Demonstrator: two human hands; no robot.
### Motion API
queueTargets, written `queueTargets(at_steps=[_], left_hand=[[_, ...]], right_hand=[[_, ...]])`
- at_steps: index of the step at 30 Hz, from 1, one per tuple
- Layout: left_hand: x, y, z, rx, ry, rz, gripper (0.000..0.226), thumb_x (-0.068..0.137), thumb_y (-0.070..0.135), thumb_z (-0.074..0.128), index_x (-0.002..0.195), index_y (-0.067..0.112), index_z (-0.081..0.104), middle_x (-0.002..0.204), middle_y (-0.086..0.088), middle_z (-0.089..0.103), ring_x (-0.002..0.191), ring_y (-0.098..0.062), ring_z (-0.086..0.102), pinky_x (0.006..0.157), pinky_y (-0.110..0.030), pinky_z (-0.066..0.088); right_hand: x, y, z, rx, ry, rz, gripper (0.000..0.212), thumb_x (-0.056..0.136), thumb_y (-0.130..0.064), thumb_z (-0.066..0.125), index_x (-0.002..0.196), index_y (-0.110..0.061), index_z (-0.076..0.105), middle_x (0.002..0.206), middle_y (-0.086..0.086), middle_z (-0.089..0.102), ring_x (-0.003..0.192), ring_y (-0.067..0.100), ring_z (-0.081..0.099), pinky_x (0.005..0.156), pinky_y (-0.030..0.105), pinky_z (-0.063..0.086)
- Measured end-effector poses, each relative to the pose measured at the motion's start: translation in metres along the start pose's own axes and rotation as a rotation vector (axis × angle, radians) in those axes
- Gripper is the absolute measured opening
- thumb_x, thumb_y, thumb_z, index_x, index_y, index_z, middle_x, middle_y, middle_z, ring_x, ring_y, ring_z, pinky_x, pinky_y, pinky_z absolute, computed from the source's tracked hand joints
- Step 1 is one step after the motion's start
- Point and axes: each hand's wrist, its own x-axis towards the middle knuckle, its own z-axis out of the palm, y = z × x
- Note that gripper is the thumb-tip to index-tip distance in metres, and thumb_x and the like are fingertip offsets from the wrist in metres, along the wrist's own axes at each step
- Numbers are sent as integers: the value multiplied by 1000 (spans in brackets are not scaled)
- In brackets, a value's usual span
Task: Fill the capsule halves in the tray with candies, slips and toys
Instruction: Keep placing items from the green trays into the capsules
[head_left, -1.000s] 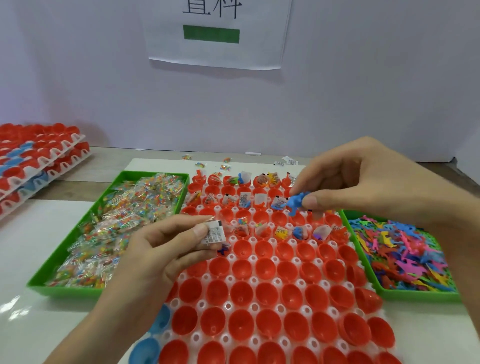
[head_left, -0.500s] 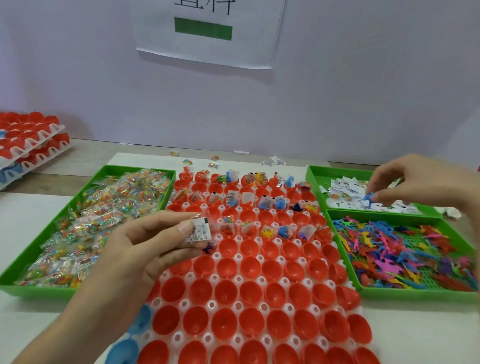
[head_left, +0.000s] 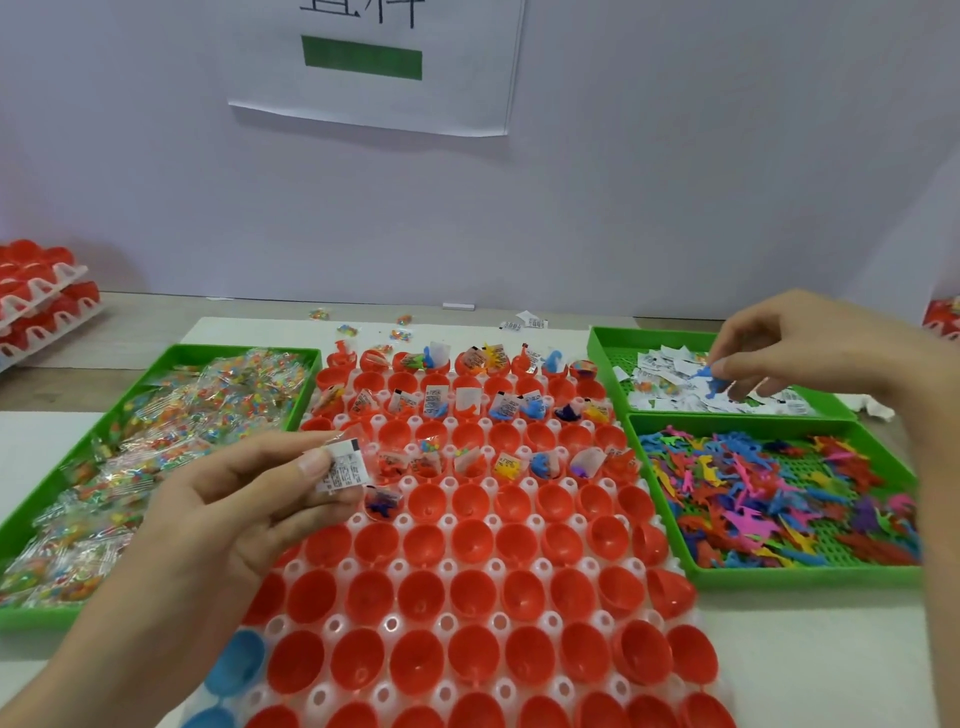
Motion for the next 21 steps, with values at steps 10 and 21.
queueTargets(at_steps=[10,21], left_hand=[[0,-2,-1,12,-8,-4,20,67,9,63,76,11,82,75,-13,75,63,-21,75,57,-23,60],[2,-5,-3,27,-27,10,19,67,12,65,77,13,82,77,-12,76,66,-21,76,58,-24,60]], right_hand=[[-6,-5,-5,31,80,-55,18,85,-25,78,69,-34,78,71,-5,75,69,2,69,61,19,49],[-5,-8,-3,22,72,-75,12,83,-13,79,75,-22,78,73,0,76,69,13,71,67,30,53]])
